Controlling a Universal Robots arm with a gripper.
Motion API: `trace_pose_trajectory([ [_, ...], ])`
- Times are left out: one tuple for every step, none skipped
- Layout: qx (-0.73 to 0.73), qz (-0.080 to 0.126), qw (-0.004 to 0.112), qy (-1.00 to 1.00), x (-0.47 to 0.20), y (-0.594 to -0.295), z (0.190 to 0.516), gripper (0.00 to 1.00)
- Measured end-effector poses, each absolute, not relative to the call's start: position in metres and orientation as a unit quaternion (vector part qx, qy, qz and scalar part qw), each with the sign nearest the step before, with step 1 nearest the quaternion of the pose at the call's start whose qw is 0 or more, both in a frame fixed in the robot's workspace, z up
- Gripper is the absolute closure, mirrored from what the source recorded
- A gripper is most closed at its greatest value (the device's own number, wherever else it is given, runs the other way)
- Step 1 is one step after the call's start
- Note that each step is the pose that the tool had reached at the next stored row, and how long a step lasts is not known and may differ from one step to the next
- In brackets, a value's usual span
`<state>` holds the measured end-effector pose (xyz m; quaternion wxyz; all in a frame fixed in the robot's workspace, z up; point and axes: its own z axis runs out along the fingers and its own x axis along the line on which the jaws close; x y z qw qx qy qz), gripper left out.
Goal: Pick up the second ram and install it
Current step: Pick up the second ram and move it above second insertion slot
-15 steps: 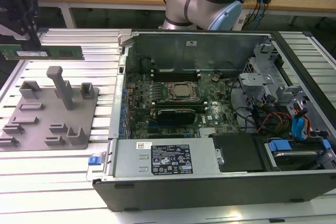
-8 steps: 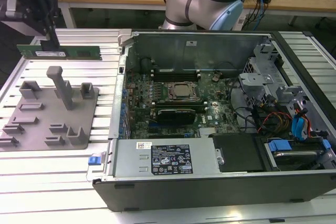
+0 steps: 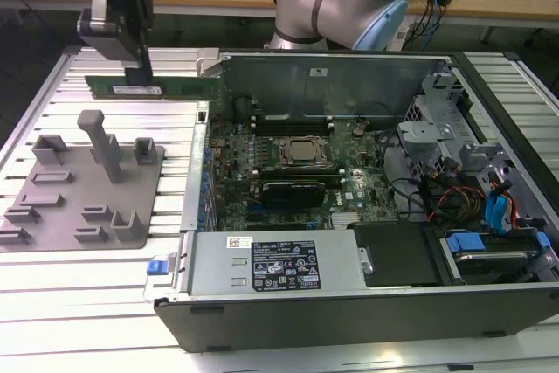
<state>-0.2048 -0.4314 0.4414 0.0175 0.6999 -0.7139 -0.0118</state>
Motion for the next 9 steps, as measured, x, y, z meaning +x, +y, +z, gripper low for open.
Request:
trace_pose_trajectory([
  [0.700,-0.012,0.018,-0.714,-0.195,-0.431,0.441,0.91],
  [0.700,-0.012,0.018,-0.714,-0.188,-0.431,0.441,0.91],
  [0.700,-0.012,0.018,-0.714,-0.183,-0.431,0.440,0.91],
  [0.700,-0.012,0.018,-0.714,-0.179,-0.431,0.440,0.91],
  [0.700,-0.012,0.018,-0.714,-0.173,-0.431,0.439,0.91],
  [0.700,-0.012,0.018,-0.714,-0.169,-0.431,0.439,0.91],
  [0.700,-0.013,0.018,-0.714,-0.160,-0.431,0.438,0.91],
  [0.700,-0.013,0.018,-0.714,-0.153,-0.431,0.437,0.91],
  [0.699,-0.013,0.018,-0.714,-0.143,-0.431,0.436,0.91],
])
